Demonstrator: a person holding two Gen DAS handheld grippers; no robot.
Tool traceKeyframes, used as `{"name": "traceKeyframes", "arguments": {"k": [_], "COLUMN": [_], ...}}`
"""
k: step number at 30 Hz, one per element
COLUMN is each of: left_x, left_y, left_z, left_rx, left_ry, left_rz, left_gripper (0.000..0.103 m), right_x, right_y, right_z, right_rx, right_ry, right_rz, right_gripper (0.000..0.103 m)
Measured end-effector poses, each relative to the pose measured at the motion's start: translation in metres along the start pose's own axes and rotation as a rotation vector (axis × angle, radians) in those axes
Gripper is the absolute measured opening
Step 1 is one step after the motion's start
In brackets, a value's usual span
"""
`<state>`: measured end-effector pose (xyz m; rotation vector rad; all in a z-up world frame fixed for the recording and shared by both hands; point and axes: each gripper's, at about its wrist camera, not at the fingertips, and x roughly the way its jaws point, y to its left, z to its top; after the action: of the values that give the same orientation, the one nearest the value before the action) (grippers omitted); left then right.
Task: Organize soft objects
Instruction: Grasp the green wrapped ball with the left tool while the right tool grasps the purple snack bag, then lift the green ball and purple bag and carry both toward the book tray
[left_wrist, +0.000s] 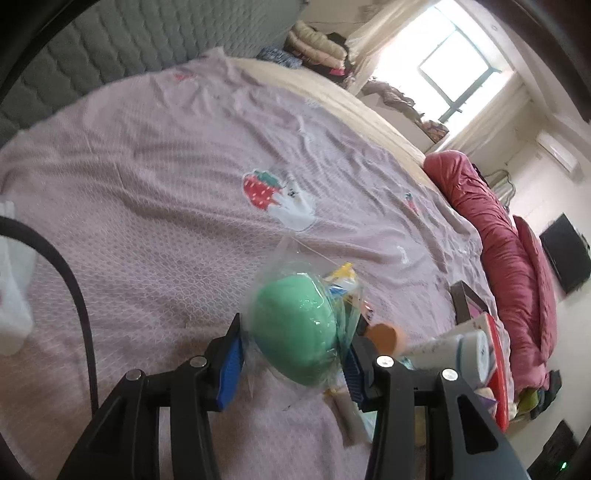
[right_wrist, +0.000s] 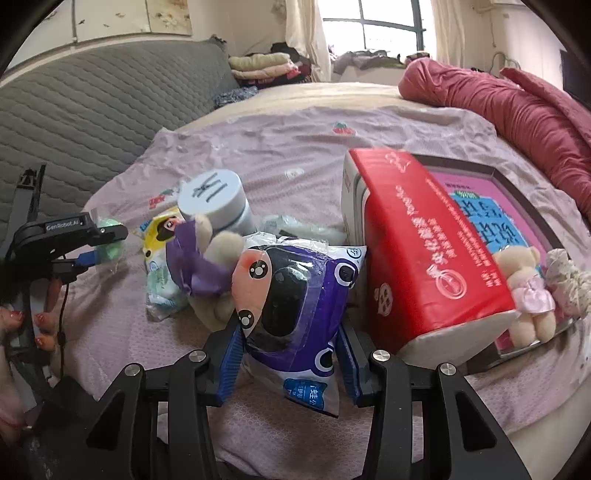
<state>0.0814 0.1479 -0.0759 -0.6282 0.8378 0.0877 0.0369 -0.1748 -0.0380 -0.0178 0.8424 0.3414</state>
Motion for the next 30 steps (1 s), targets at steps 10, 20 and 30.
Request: {"name": "traceKeyframes", "arguments": {"k": [10,20,30], "left_x": [-0.029,-0.059,-0.079], "left_y": [-0.031,-0.060,-0.094], "left_z": [-0.018,-0.038,-0.050], "left_rx": [0.098,0.188,0.277], "left_ry": [-0.002,-0.019,-0.041], "left_rz": [-0.002,0.005,0.002], "left_gripper": [0.047,0.047,0.047], "right_x": [-0.025,-0.054,-0.075], "right_y": [0.004,0.004,-0.011], "right_z": [0.008,0.019,0.024], "right_rx": [-0.021,-0.058,-0.039], "right_ry": [-0.074,-0.185,-0.246], "right_rz": [0.020,0.009,-0.003], "right_gripper": [0.047,0.047,0.047]}}
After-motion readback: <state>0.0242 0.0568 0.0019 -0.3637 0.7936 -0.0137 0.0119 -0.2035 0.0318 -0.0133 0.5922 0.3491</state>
